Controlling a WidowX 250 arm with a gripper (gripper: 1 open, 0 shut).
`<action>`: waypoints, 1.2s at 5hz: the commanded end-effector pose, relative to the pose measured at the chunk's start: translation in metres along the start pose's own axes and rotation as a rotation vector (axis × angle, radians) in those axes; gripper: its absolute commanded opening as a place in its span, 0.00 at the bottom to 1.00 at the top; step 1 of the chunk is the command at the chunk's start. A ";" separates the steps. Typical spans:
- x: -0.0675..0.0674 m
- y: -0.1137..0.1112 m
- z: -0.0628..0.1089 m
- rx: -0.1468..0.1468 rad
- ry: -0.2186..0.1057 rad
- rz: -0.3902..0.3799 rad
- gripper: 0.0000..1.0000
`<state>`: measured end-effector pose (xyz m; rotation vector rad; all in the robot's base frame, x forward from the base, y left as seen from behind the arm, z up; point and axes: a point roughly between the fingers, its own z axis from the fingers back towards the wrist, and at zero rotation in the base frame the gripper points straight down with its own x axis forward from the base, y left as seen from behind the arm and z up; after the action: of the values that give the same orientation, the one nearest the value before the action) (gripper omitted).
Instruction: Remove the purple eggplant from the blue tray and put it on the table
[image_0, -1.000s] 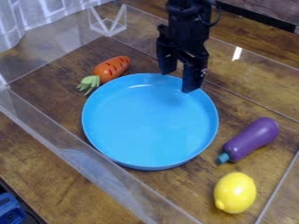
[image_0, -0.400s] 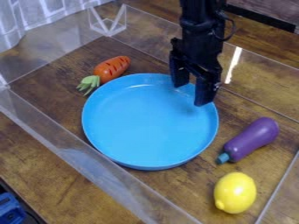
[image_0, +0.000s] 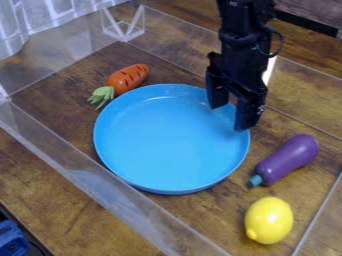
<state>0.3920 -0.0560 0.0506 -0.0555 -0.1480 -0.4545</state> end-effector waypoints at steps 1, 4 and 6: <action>0.014 -0.011 0.015 0.009 -0.056 -0.032 1.00; 0.024 -0.027 0.004 -0.010 -0.071 -0.061 1.00; 0.027 -0.035 -0.004 -0.023 -0.074 -0.068 0.00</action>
<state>0.3968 -0.0896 0.0393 -0.0874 -0.1784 -0.5014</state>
